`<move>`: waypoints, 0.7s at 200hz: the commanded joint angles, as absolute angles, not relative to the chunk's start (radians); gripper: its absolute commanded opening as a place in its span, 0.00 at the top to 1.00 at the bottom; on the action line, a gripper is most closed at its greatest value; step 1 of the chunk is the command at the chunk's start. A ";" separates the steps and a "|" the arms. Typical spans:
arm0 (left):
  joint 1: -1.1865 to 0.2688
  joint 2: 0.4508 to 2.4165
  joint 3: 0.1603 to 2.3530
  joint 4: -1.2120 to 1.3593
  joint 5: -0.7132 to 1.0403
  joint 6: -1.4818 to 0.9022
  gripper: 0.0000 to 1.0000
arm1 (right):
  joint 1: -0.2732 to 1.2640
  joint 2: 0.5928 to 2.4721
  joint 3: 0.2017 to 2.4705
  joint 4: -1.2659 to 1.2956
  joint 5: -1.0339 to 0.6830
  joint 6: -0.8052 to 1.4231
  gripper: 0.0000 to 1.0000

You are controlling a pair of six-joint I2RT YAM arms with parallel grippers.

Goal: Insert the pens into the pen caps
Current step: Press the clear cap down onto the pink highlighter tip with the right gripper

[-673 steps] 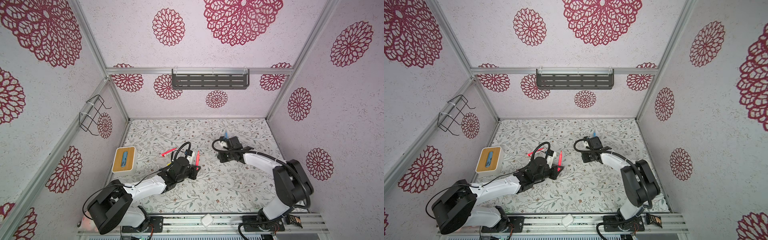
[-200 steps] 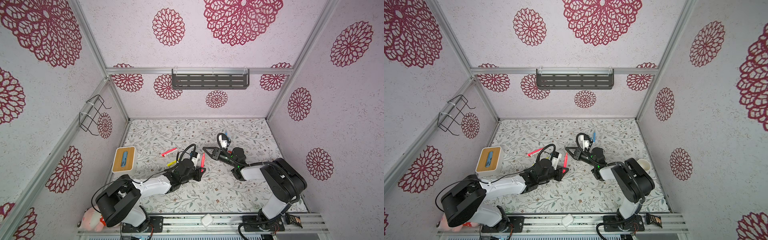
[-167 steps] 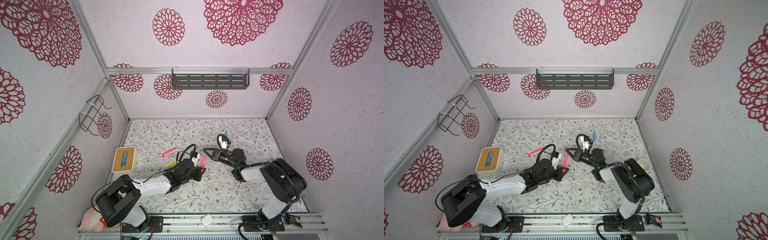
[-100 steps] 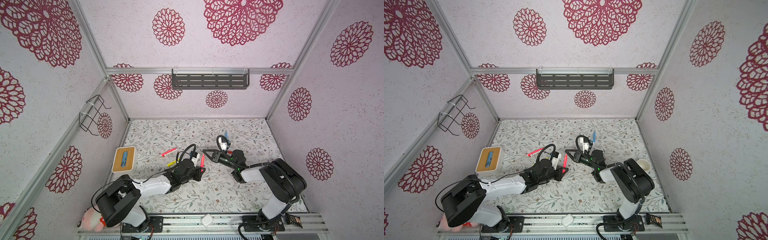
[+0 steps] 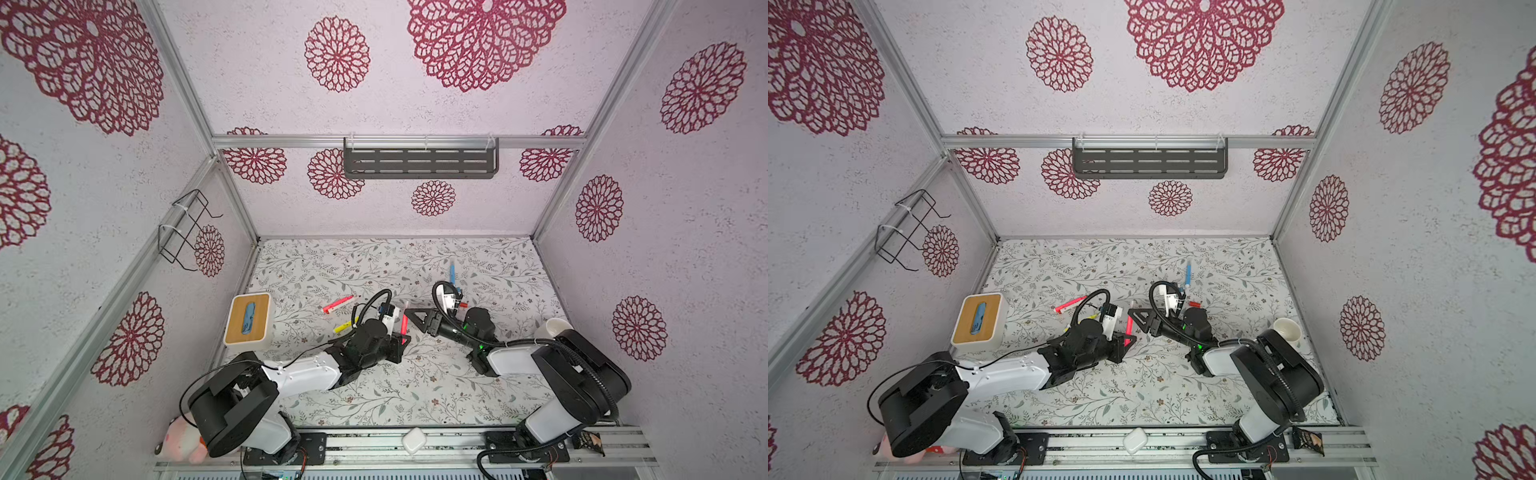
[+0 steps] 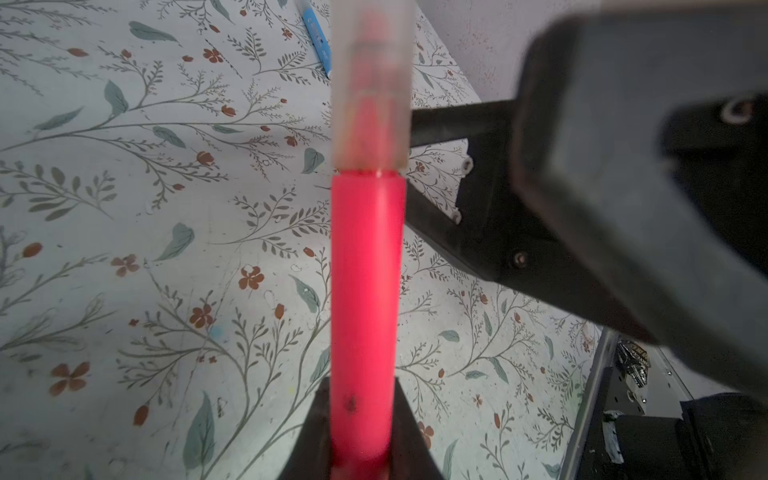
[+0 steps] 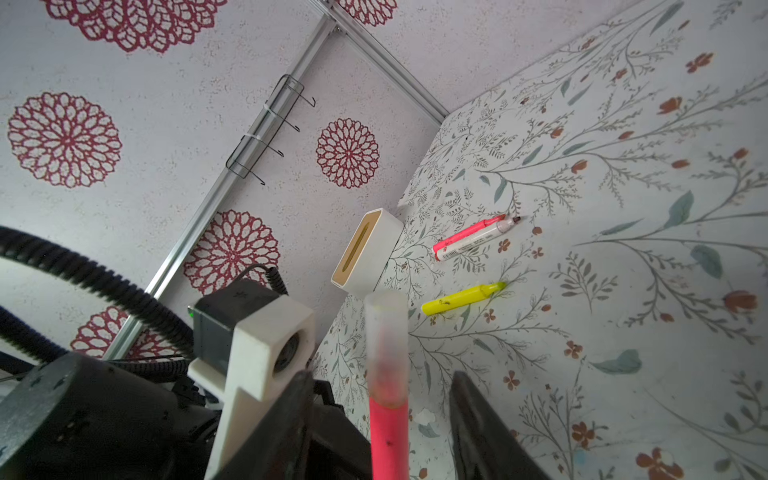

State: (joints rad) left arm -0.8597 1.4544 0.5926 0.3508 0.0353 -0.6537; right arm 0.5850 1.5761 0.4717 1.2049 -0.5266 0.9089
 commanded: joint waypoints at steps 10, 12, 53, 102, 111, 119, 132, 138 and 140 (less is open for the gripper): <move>-0.863 1.409 0.573 0.400 0.022 -0.642 1.00 | 0.561 1.515 0.468 1.223 -0.512 0.880 0.41; -0.864 1.406 0.572 0.398 0.021 -0.643 1.00 | 0.559 1.512 0.468 1.221 -0.513 0.880 0.41; -0.864 1.355 0.540 0.412 0.017 -0.631 1.00 | 0.503 1.419 0.547 0.930 -0.517 0.792 0.40; -0.867 1.337 0.507 0.501 0.039 -0.626 1.00 | 0.506 1.265 0.734 0.407 -0.405 0.554 0.38; -0.868 1.343 0.511 0.502 0.043 -0.624 1.00 | 0.509 1.251 0.743 0.387 -0.418 0.543 0.37; -0.871 1.348 0.517 0.503 0.047 -0.621 1.00 | 0.511 1.245 0.748 0.392 -0.444 0.544 0.36; -0.874 1.354 0.524 0.504 0.049 -0.617 1.00 | 0.513 1.248 0.751 0.415 -0.489 0.556 0.36; -0.877 1.357 0.528 0.506 0.047 -0.612 1.00 | 0.515 1.252 0.754 0.421 -0.504 0.561 0.35; -0.877 1.357 0.529 0.506 0.047 -0.611 1.00 | 0.517 1.254 0.756 0.423 -0.508 0.562 0.35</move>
State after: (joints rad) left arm -0.8654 1.3487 0.5083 0.4599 0.0402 -0.6331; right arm 0.5064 1.2575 0.7338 0.4908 -0.4530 0.6098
